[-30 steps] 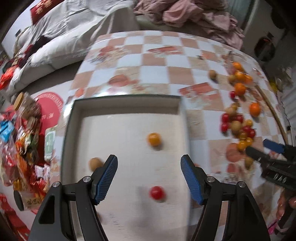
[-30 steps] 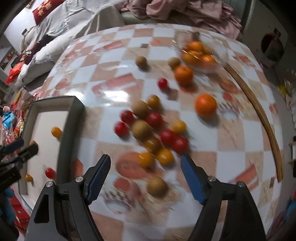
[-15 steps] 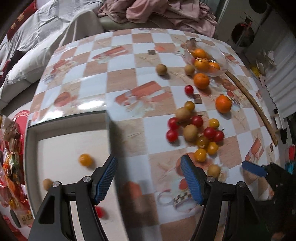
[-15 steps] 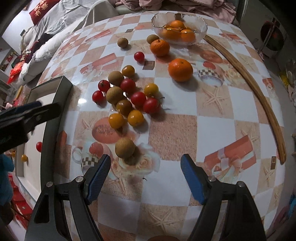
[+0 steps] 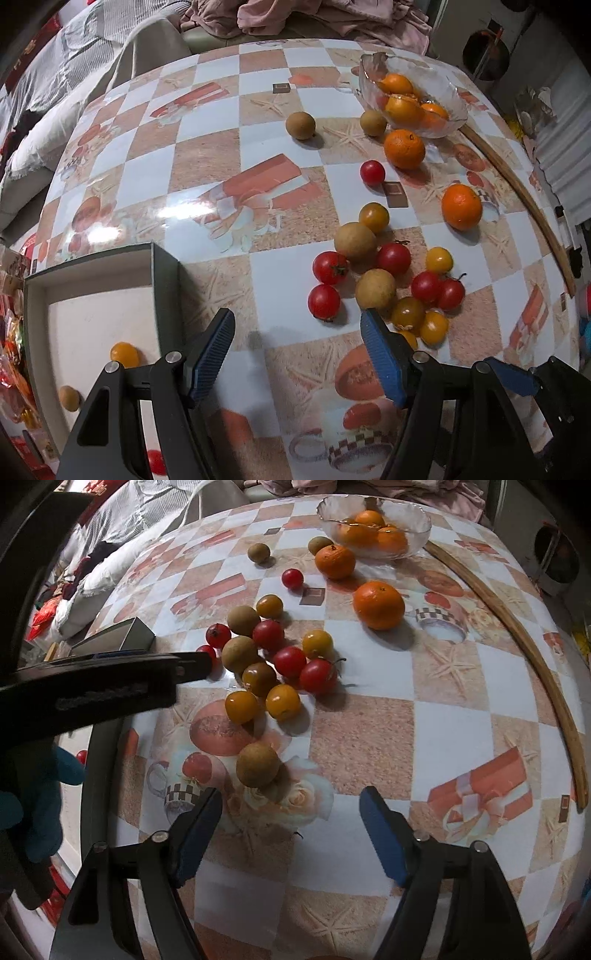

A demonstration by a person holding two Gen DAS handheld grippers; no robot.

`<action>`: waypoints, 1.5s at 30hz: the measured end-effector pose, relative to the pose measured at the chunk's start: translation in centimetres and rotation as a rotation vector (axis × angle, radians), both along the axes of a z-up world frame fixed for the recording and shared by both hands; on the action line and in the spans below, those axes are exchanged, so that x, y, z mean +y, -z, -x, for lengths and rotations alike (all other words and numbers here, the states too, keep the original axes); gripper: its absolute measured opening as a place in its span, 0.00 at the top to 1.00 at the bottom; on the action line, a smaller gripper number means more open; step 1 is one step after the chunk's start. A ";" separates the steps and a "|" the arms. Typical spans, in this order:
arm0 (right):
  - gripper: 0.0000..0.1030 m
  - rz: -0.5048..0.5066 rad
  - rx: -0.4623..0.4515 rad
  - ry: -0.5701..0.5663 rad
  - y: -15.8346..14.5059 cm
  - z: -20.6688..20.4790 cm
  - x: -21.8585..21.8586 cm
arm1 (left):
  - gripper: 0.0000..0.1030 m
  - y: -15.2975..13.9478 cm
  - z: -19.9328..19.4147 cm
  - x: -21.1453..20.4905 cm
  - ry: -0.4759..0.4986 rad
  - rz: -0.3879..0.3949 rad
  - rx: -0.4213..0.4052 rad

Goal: Organize fruits
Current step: 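Grasp a red tomato with the left gripper while the right grasps a brown fruit, then carry the red tomato and brown fruit over the white tray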

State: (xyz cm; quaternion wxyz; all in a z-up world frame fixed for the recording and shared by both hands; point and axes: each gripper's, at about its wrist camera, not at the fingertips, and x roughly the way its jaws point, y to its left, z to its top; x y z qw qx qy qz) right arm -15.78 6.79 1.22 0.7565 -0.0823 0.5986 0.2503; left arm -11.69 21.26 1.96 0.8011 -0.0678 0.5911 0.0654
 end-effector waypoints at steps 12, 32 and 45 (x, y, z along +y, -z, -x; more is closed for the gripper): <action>0.49 -0.002 -0.062 -0.060 0.3 0.0 2.0 | 0.31 1.7 -0.9 0.1 -0.025 -0.013 0.015; 0.73 -0.052 0.019 -0.032 -0.2 -0.9 1.1 | 0.80 -0.2 1.0 0.9 -0.069 0.046 -0.017; 0.73 -0.058 0.035 -0.015 -1.8 -0.6 0.0 | 0.80 -4.2 4.3 1.3 -0.064 0.091 -0.078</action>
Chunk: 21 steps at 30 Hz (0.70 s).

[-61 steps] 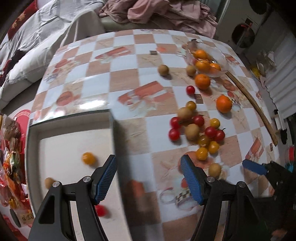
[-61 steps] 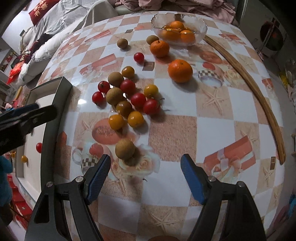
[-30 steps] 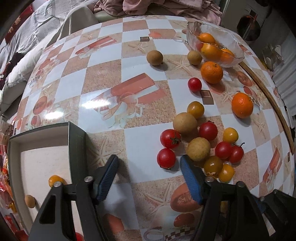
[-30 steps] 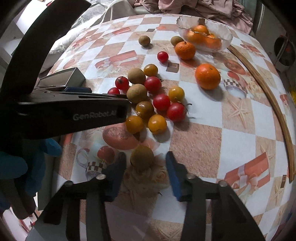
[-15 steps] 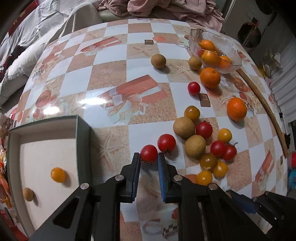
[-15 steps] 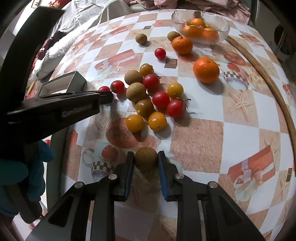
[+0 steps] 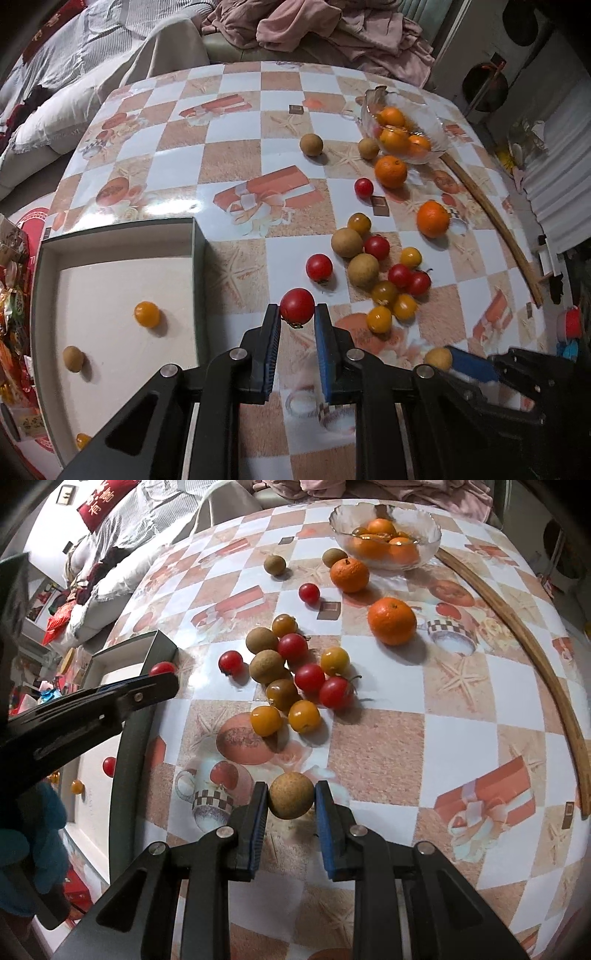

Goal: Organize fruits
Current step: 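Carry the red tomato and brown fruit over the white tray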

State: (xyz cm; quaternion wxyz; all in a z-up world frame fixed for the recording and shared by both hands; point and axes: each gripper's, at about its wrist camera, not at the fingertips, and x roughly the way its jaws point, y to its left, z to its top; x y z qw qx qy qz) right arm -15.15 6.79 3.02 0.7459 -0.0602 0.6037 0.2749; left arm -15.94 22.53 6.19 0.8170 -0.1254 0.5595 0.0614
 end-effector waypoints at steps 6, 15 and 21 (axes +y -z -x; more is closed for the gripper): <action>0.73 0.002 -0.015 -0.024 -1.0 0.2 1.2 | 0.80 -1.8 2.2 1.3 -0.023 0.013 -0.025; 0.73 -0.012 -0.037 -0.097 -2.5 1.1 4.8 | 0.80 -3.1 6.3 5.4 -0.108 0.008 -0.031; 0.73 -0.029 -0.049 -0.172 -3.3 1.7 8.6 | 0.80 -2.8 9.2 9.0 -0.192 -0.018 -0.019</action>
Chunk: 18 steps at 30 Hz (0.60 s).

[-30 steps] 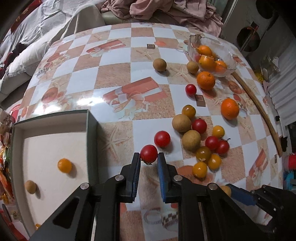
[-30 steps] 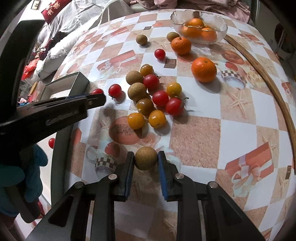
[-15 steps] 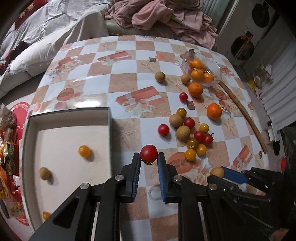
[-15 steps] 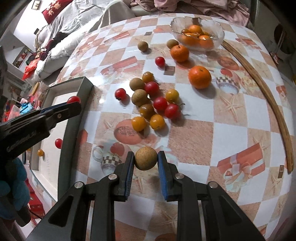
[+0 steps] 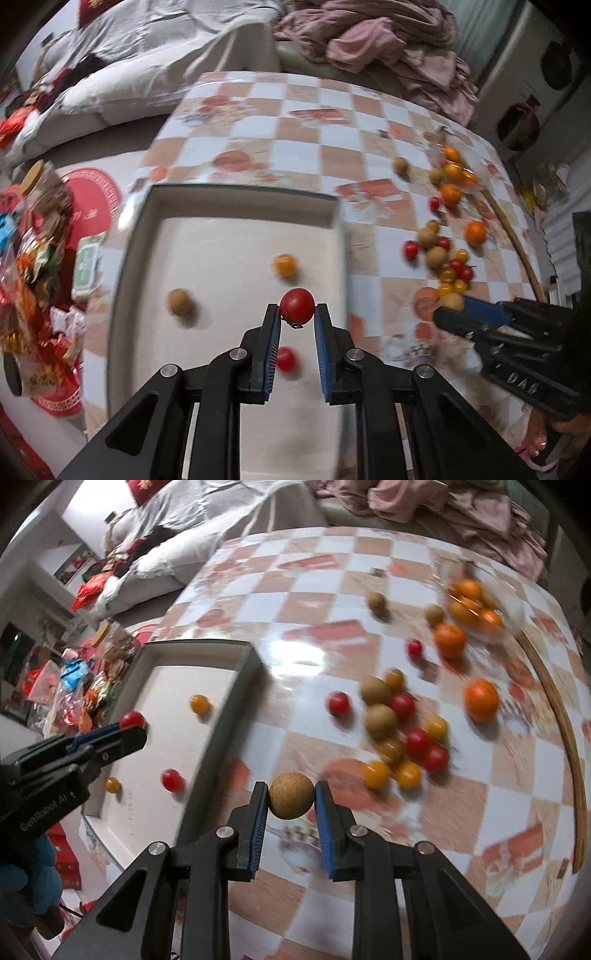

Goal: Organize fruits
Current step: 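Carry the red tomato and brown fruit over the white tray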

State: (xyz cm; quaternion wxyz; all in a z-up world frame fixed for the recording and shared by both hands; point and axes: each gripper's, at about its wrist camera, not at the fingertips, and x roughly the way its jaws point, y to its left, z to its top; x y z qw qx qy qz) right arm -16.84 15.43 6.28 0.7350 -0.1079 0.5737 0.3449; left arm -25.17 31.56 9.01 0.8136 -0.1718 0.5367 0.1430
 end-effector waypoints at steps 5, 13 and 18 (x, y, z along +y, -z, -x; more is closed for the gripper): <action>0.73 -0.014 0.006 -0.058 -0.1 0.3 3.6 | 0.80 1.5 2.0 2.5 -0.057 -0.023 0.030; 0.73 -0.029 0.035 -0.122 0.9 -0.2 9.8 | 0.80 4.7 3.4 5.1 -0.108 -0.009 0.078; 0.73 -0.016 0.021 -0.159 1.7 -1.1 13.6 | 0.80 5.9 3.2 5.3 -0.097 -0.009 0.090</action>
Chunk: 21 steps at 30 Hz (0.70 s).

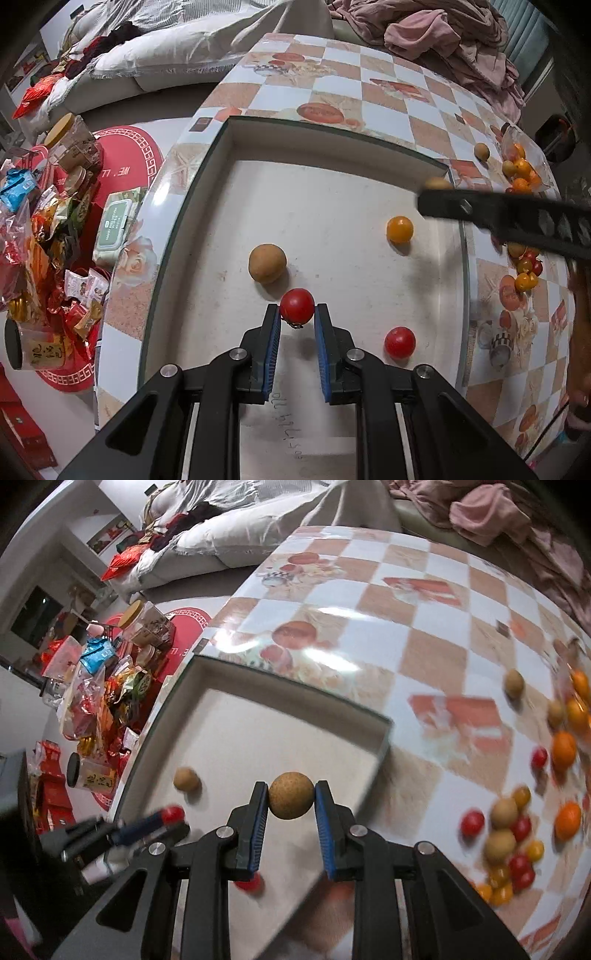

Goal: Organize fruits
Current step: 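Carry the red tomato and brown fruit over the white tray, then open both grippers to drop the fruits into the tray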

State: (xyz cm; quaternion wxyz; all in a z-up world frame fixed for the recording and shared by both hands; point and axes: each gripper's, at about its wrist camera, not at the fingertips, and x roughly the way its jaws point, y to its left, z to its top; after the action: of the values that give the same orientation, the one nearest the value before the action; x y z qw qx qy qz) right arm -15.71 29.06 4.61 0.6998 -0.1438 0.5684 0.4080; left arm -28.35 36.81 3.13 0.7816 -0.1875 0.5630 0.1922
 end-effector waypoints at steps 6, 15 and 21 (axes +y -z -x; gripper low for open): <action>0.73 0.034 -0.016 -0.035 1.4 -0.7 3.2 | 0.80 0.9 -0.2 0.3 -0.008 0.014 0.009; 0.73 0.102 -0.028 -0.057 4.1 -0.8 4.7 | 0.80 1.6 -0.1 0.6 -0.008 0.011 0.015; 0.72 0.115 -0.055 -0.079 4.0 -0.4 4.9 | 0.80 1.7 -0.1 0.5 -0.001 0.010 0.017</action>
State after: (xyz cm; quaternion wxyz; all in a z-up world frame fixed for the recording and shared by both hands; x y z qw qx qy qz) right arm -15.29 33.97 0.56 0.6891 -0.2172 0.5654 0.3977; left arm -28.27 37.34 1.41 0.7756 -0.1901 0.5706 0.1916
